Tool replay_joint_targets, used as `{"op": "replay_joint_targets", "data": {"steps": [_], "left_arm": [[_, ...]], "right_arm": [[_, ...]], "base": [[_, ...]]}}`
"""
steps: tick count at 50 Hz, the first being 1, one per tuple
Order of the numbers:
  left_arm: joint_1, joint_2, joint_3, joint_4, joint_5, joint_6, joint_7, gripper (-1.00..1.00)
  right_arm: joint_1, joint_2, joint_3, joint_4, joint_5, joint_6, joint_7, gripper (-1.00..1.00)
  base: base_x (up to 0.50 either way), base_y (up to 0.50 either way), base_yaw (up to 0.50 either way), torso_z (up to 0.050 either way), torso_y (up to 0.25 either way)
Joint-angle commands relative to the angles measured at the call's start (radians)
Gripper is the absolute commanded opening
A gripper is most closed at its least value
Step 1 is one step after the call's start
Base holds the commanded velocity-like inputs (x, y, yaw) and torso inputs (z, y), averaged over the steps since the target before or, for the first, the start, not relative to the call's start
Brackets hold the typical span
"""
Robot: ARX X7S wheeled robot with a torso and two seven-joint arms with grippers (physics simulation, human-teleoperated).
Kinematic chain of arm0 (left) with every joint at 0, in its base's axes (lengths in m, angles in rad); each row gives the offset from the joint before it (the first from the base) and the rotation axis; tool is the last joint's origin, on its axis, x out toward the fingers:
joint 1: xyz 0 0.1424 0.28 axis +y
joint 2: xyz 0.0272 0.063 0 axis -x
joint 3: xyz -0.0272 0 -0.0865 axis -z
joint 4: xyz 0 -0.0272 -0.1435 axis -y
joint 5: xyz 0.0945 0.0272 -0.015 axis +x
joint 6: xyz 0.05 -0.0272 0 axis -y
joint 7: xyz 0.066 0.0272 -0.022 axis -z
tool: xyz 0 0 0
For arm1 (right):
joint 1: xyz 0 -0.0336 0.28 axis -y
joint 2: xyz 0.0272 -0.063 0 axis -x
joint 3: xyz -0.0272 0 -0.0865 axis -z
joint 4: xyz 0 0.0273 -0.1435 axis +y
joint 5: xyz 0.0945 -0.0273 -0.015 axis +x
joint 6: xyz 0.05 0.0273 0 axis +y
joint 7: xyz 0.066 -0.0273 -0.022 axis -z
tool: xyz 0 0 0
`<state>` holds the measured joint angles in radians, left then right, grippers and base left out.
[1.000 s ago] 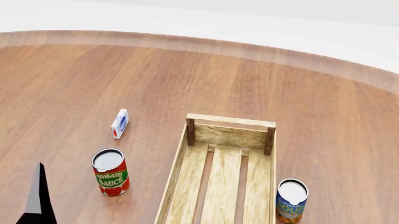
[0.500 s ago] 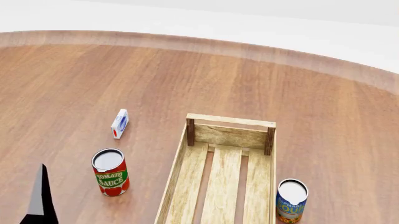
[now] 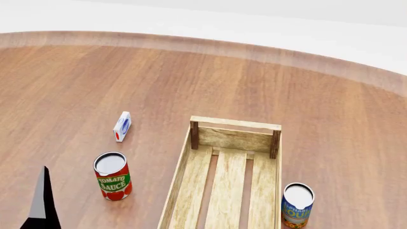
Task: Pick up the butter and put it in the tray.
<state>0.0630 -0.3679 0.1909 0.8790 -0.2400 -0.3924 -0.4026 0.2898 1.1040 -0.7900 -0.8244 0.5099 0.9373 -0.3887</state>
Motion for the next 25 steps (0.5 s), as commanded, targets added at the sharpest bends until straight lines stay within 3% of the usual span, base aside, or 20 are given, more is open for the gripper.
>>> {"op": "replay_joint_targets", "data": {"steps": [1, 4, 5, 25], "left_arm": [[-0.007, -0.006, 0.004, 0.006, -0.006, -0.009, -0.004, 1.00], [-0.005, -0.007, 0.008, 0.007, -0.005, -0.009, -0.006, 1.00], [-0.005, -0.007, 0.008, 0.007, -0.005, -0.011, -0.007, 1.00], [0.009, -0.010, 0.031, -0.045, 0.023, 0.039, -0.012, 1.00]], "right_arm": [[-0.037, 0.031, 0.022, 0.020, 0.034, -0.045, 0.008, 1.00], [-0.045, 0.044, 0.030, 0.035, 0.037, -0.063, 0.009, 1.00], [-0.056, 0.051, 0.079, 0.040, 0.131, -0.060, 0.019, 1.00], [-0.003, 0.092, 0.122, 0.099, 0.165, -0.096, -0.062, 1.00]], "base": [[0.00, 0.00, 0.00, 0.000, 0.000], [0.00, 0.00, 0.00, 0.000, 0.000], [0.00, 0.00, 0.00, 0.000, 0.000], [0.00, 0.00, 0.00, 0.000, 0.000]]}}
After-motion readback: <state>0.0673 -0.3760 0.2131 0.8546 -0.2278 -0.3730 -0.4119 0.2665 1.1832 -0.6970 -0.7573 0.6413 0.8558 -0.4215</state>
